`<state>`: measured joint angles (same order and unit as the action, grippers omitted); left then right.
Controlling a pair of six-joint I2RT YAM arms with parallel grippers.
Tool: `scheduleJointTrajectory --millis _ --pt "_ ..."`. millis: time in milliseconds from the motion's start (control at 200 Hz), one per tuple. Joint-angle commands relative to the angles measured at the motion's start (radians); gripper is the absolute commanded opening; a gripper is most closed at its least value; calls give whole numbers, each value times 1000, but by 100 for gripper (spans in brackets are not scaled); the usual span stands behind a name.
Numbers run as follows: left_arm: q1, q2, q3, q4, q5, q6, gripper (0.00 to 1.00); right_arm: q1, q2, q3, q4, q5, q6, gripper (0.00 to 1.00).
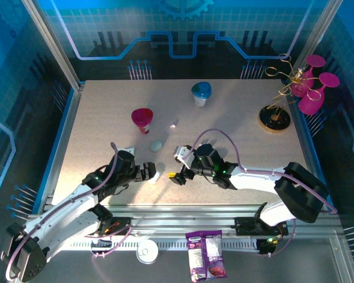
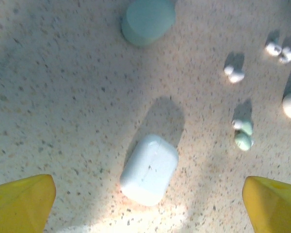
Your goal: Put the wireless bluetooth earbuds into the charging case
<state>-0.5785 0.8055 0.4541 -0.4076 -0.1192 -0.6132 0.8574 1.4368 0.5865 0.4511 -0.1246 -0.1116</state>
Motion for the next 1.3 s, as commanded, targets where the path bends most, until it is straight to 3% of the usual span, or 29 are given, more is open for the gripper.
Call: scheduleJointTrajectory --millis 0,325,630,720,966,1296 --pt "-59 20 -35 -18 -58 -32 99 3 5 -20 51 -14 28 100" --pt "-188 184 -41 104 -143 90 96 -27 -1 -46 80 -7 74 100" --pt "-240 419 76 85 -207 188 78 -40 -18 -69 83 4 93 100" --pt "-241 461 97 78 -216 213 77 -42 -22 -76 82 8 97 100" --pt "-252 482 113 74 -188 232 62 -42 -27 -79 70 22 98 100" --pt "-290 486 148 -17 -243 170 65 -42 -7 -77 87 18 108 100"
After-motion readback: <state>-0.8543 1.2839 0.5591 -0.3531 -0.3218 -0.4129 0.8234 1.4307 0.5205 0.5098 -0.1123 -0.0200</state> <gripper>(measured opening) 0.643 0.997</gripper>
